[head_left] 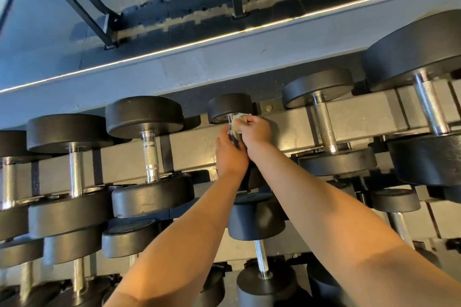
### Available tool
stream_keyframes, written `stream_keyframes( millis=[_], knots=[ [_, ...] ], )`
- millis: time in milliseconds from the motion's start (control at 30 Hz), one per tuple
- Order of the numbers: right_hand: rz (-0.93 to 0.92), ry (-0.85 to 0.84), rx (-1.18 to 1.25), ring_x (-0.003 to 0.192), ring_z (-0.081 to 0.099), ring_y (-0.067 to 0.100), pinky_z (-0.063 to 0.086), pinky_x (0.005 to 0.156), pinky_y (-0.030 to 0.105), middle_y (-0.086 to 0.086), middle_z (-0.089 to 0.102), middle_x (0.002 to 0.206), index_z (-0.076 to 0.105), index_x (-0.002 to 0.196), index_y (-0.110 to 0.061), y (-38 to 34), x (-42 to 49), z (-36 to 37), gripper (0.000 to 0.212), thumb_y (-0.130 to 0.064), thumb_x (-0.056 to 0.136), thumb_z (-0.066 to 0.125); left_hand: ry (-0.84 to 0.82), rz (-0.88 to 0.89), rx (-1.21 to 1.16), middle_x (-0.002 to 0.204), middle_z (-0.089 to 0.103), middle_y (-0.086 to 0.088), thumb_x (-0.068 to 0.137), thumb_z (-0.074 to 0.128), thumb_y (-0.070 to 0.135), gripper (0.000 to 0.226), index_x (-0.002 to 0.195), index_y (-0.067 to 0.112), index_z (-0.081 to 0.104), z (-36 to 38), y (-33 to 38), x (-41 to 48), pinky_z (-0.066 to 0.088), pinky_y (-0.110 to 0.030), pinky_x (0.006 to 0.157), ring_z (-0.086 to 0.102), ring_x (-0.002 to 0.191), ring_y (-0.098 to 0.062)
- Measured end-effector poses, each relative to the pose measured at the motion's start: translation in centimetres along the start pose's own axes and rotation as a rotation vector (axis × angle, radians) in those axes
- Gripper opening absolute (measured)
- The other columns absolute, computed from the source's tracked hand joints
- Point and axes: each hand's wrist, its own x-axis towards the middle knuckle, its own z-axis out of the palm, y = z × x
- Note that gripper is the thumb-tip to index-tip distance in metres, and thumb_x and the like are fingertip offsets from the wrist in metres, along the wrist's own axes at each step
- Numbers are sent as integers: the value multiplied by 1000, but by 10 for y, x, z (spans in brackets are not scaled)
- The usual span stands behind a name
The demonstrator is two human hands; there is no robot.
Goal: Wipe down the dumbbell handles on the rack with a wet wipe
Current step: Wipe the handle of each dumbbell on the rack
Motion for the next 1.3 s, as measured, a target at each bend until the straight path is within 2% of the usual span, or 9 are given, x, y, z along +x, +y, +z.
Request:
stream_keyframes(
  millis=[133, 300, 500, 600, 733, 900, 1133, 1200, 1300],
  knots=[
    [31, -75, -164, 89, 67, 21, 51, 74, 29, 7, 72, 101, 71, 110, -9, -4, 6, 12, 33, -35, 91, 72, 30, 45, 17, 124, 54, 7, 95, 63, 28, 51, 142, 34, 43, -3, -9, 4, 48, -31, 87, 55, 108, -11],
    [39, -99, -302, 100, 67, 25, 57, 85, 35, 8, 68, 108, 65, 117, -6, -11, 15, 20, 43, -37, 88, 74, 11, 55, 4, 126, 60, 10, 94, 62, 30, 49, 138, 41, 44, -14, -21, 11, 54, -41, 96, 61, 112, -12],
    [280, -90, 37, 72, 57, 11, 44, 64, 25, 1, 66, 91, 71, 101, -12, -5, 14, 7, 17, -27, 93, 71, -22, 47, -57, 119, 62, 18, 95, 61, 31, 42, 129, 51, 47, -18, -19, 9, 55, -45, 98, 62, 112, -9],
    [286, 14, 149, 83, 63, 16, 49, 70, 27, 2, 68, 95, 67, 92, -15, -1, 11, 7, 7, -22, 94, 68, -22, 32, -65, 120, 62, 17, 95, 62, 30, 44, 132, 47, 47, -18, -17, 8, 55, -44, 97, 61, 112, -7],
    [170, 150, 221, 75, 60, 11, 49, 63, 25, 0, 63, 95, 58, 110, -13, 6, 7, 7, 29, -24, 89, 74, -19, 39, -59, 121, 61, 16, 96, 63, 27, 45, 134, 44, 47, -18, -18, 8, 55, -39, 98, 59, 112, -4],
    [215, -48, 270, 96, 68, 19, 58, 84, 36, 2, 70, 108, 69, 116, -23, 11, -1, 11, 19, -24, 98, 63, -12, 44, -69, 120, 61, 19, 95, 64, 26, 44, 131, 46, 47, -19, -18, 8, 53, -39, 100, 59, 112, -2],
    [463, -210, 351, 95, 71, 27, 60, 81, 41, 10, 72, 106, 72, 109, -26, 4, 2, 13, 23, -18, 101, 52, -8, 28, -70, 118, 61, 18, 93, 65, 26, 43, 126, 49, 49, -18, -19, 9, 55, -43, 98, 61, 110, -6],
    [405, -159, 346, 94, 72, 25, 61, 81, 40, 7, 73, 105, 76, 104, -27, 6, 1, 15, 25, -13, 99, 56, -14, 24, -68, 118, 61, 19, 94, 65, 26, 43, 128, 48, 49, -19, -19, 8, 55, -43, 98, 61, 110, -6],
    [117, 27, 293, 95, 71, 17, 61, 79, 31, -4, 75, 103, 78, 100, -27, 13, -10, 17, 21, -12, 97, 63, -13, 27, -67, 120, 60, 19, 94, 67, 28, 45, 129, 47, 47, -19, -16, 7, 54, -40, 99, 59, 111, -4]
  ],
)
